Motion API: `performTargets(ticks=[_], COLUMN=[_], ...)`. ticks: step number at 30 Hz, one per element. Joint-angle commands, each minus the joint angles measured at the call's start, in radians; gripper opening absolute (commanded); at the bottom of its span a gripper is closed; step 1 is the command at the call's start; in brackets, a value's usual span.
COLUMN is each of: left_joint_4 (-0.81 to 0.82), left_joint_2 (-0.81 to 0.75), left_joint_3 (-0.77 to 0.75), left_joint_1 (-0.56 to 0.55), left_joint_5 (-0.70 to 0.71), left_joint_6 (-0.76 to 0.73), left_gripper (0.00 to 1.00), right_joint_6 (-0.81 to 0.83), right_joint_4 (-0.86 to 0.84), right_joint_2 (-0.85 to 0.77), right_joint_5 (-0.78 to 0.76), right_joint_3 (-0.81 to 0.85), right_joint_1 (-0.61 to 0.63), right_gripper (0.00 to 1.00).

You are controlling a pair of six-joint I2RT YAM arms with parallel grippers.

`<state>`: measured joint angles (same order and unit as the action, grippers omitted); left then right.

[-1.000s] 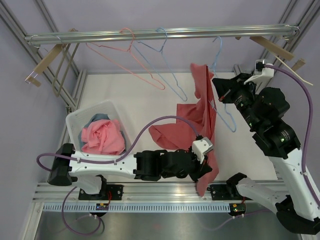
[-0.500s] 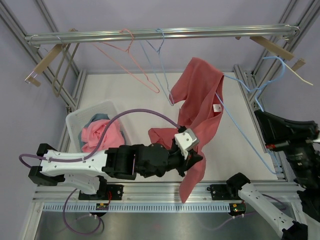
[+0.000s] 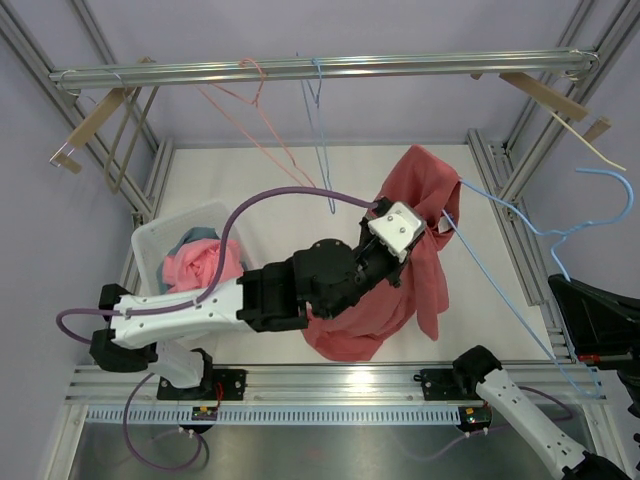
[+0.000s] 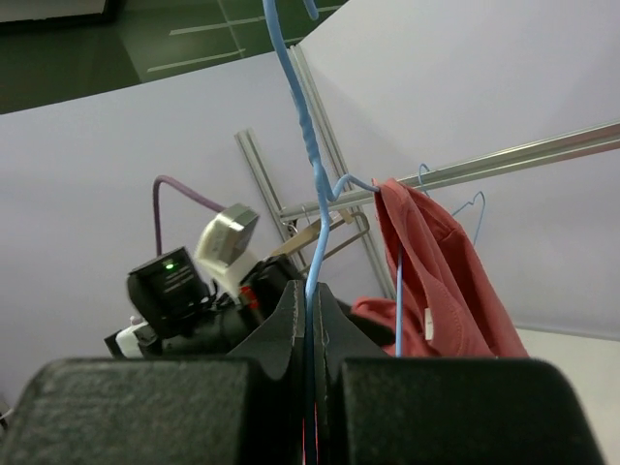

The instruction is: Remove the t-shirt from the hanger

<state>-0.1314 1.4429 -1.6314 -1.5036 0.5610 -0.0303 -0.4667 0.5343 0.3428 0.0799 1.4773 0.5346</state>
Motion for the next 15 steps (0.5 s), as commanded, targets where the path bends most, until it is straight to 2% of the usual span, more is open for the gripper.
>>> performTargets(ticks=[1,3,4,5,8,9,10,11,12,13,15], left_joint_4=[0.160,0.193,0.220,0.220,0.207,0.219,0.229,0.243,0.256,0.250,0.239], left_joint_2=[0.028,0.066,0.082,0.123,0.171,0.186,0.194,0.198,0.211,0.215,0.214], left_joint_3=[-0.045,-0.074,-0.090,-0.108,-0.185,-0.192,-0.202,-0.208,-0.215,-0.240,-0.249], left_joint_1=[0.051,0.066,0.080,0.088,0.115,0.121,0.126,0.126,0.128,0.128,0.126], left_joint_5=[0.074,0.100,0.126,0.140,0.128,0.084,0.071,0.068,0.077,0.079,0.076], left_joint_6=[-0.106,-0.144,-0.172,-0.210,-0.235,-0.237,-0.252,-0.267,-0.282,-0.302,-0.309], left_gripper=[0.09,0.17,0.25,0.41,0.63,0.63,0.60,0.28,0.09,0.00,0.00], right_joint_6=[-0.044,-0.059,-0.067,-0.085,-0.122,-0.136,-0.147,-0.147,-0.145,-0.135,-0.116], right_joint_4=[-0.057,-0.071,-0.077,-0.083,-0.091,-0.108,-0.108,-0.102,-0.082,-0.074,-0.033], right_joint_2=[-0.054,-0.062,-0.071,-0.074,-0.094,-0.099,-0.105,-0.105,-0.108,-0.110,-0.120], right_joint_5=[0.076,0.118,0.133,0.165,0.217,0.230,0.239,0.238,0.232,0.222,0.176], right_joint_3=[-0.020,-0.017,-0.015,-0.011,0.000,-0.006,-0.006,0.000,0.001,0.003,0.012], right_joint_1=[0.001,-0.001,0.001,0.001,0.001,0.001,0.002,0.001,0.001,0.001,0.001], right_gripper=[0.00,0.00,0.00,0.00,0.00,0.00,0.00,0.00,0.00,0.00,0.00])
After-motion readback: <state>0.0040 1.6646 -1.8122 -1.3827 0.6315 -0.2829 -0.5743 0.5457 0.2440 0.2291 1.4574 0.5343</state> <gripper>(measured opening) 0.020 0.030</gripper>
